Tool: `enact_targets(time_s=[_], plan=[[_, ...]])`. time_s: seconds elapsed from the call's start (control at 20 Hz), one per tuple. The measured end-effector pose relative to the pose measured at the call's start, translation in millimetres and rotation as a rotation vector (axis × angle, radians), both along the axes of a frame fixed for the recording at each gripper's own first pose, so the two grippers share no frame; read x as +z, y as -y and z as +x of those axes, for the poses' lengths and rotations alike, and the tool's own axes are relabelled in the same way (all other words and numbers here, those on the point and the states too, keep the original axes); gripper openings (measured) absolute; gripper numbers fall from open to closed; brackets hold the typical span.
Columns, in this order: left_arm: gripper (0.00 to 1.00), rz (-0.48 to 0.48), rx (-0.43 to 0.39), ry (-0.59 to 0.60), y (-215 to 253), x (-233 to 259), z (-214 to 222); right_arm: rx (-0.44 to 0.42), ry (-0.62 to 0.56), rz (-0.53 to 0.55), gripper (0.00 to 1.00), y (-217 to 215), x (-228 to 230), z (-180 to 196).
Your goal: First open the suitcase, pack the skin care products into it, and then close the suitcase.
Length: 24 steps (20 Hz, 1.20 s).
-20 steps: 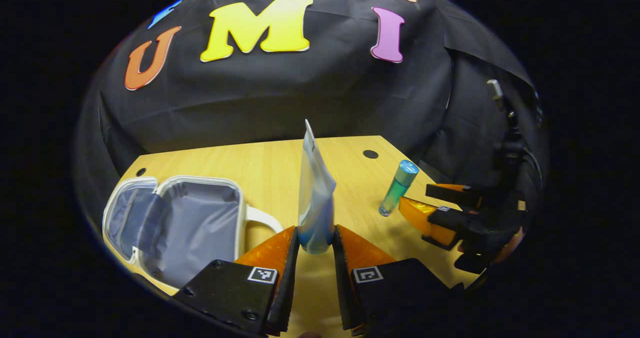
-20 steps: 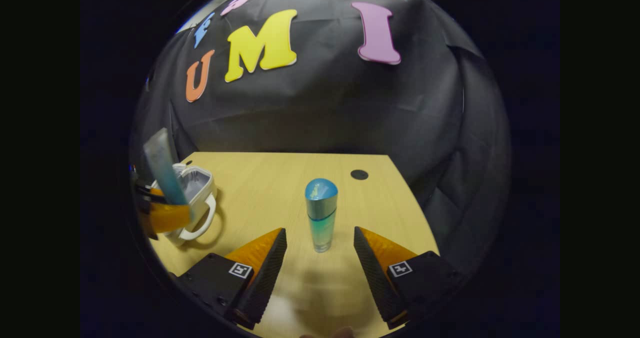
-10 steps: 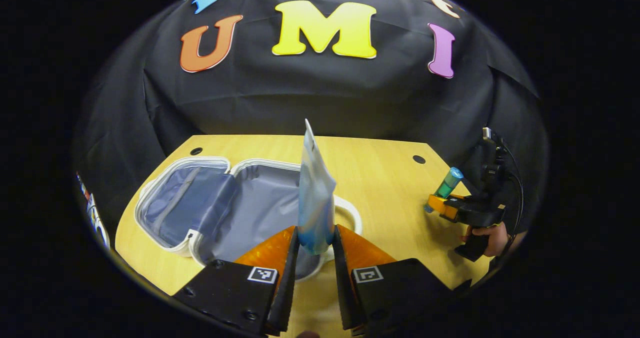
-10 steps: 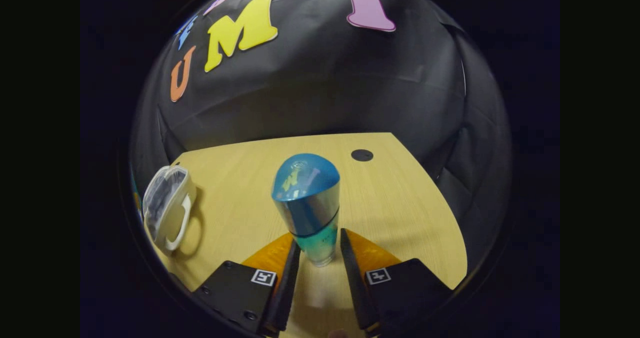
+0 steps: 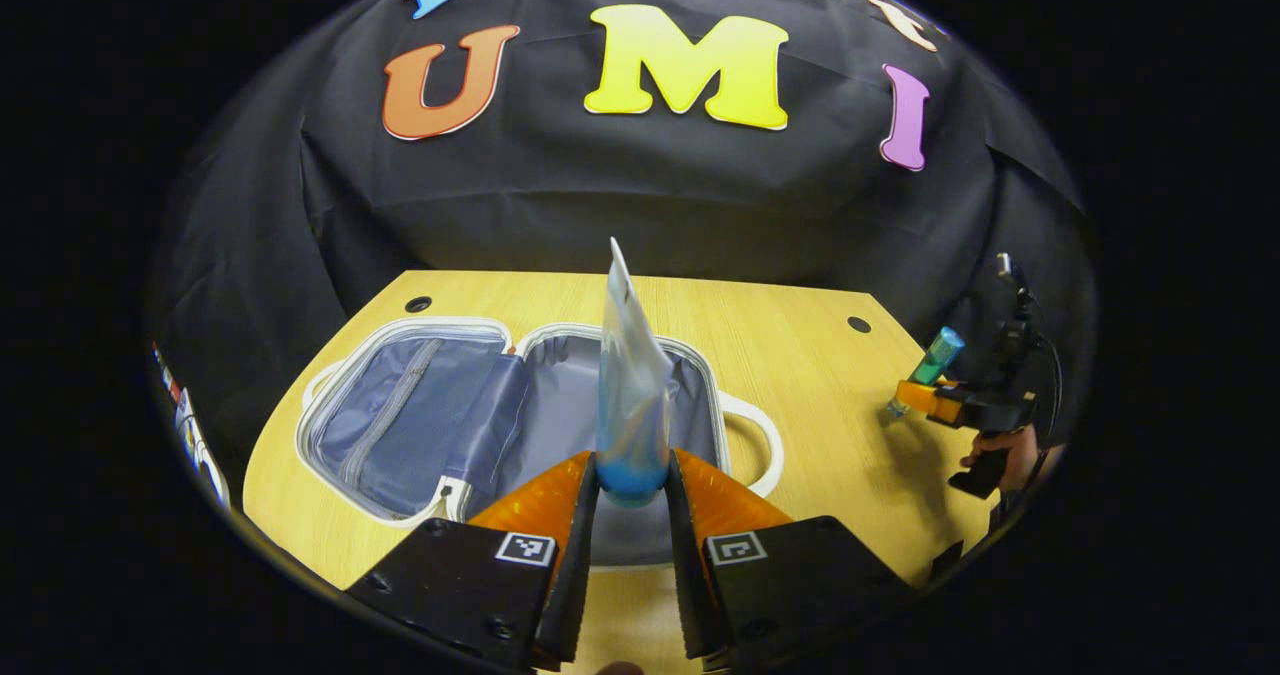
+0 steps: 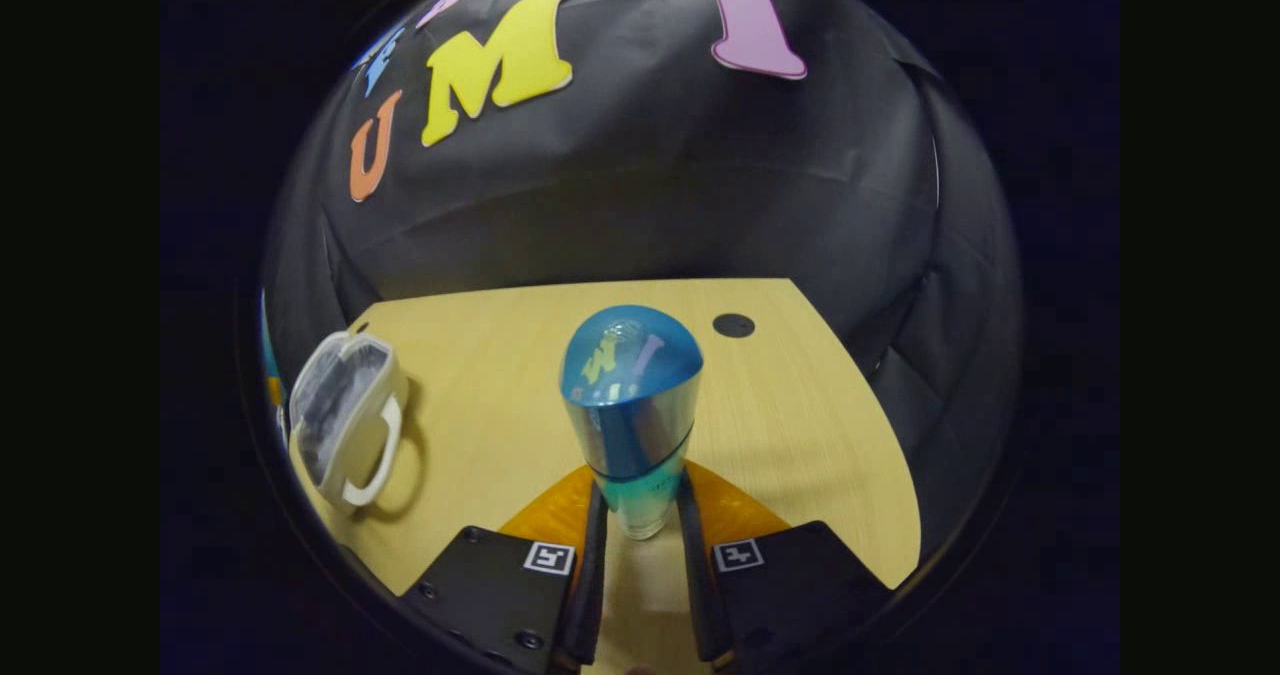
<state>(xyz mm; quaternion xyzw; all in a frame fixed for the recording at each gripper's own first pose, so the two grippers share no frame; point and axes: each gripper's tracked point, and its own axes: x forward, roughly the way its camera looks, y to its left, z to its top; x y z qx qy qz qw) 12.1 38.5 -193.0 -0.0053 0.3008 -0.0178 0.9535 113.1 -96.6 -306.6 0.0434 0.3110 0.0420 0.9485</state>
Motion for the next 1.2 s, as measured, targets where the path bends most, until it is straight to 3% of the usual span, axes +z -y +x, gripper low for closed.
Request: enact_targets(time_s=[0.25,0.45,0.5,0.75,0.85,1.2], plan=[[0.41,-0.033,-0.05,-0.094,-34.0,-45.8,16.8,0.047,0.05,0.019,0.34,-5.9,74.7,-42.4],[0.41,-0.059,-0.024,-0.296,-61.7,-100.1,19.9,0.028,0.09,0.044,0.3,-7.3,121.2,-73.0],[0.41,-0.077,-0.014,-0.329,-64.1,-108.3,21.4,0.011,0.101,0.047,0.33,-3.7,129.0,-78.1],[0.4,-0.087,0.021,-0.498,-70.9,-127.3,23.1,-0.071,0.116,0.063,0.33,17.2,146.2,-101.3],[0.4,-0.06,0.012,-0.601,-71.8,-133.4,19.0,-0.082,0.12,0.06,0.33,21.8,149.8,-107.7],[0.4,0.013,0.038,-0.739,-74.8,-146.2,30.3,-0.081,0.146,0.056,0.33,18.9,160.6,-120.3]])
